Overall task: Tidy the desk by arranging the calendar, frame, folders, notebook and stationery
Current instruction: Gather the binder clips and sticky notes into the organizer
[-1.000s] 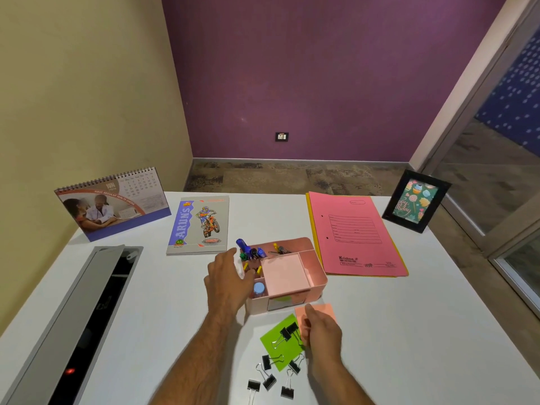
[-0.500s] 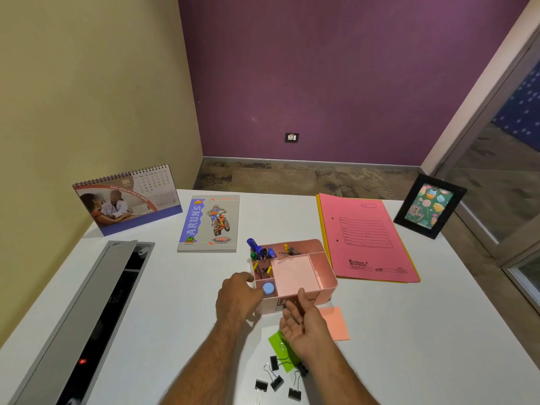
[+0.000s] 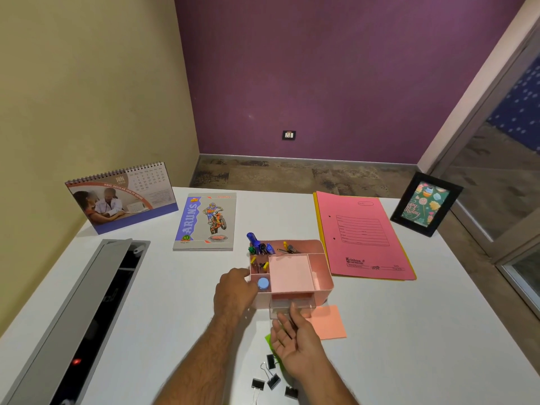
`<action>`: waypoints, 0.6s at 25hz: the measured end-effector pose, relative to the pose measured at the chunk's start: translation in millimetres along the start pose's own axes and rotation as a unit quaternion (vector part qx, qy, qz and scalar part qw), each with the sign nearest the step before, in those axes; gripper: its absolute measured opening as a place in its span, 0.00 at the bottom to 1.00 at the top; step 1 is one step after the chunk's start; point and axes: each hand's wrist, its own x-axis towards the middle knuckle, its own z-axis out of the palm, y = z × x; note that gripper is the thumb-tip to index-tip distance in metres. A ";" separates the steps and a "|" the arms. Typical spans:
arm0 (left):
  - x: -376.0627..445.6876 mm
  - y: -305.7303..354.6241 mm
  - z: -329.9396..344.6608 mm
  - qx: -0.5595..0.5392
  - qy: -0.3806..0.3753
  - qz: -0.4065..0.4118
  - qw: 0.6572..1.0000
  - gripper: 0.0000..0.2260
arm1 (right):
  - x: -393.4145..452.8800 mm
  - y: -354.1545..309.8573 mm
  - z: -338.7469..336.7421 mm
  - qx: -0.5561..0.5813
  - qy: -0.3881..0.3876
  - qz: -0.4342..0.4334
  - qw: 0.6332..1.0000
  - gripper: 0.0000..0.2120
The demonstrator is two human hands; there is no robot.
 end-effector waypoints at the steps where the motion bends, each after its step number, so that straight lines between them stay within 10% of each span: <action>1: 1.1 -0.2 -0.9 -0.001 -0.004 -0.001 1.000 0.19 | 0.3 1.3 -0.4 -0.003 -0.001 0.001 1.000 0.22; 15: 4.3 -8.2 1.0 -0.073 0.005 -0.012 0.997 0.16 | -15.3 3.5 -18.2 -0.162 0.066 -0.100 0.979 0.10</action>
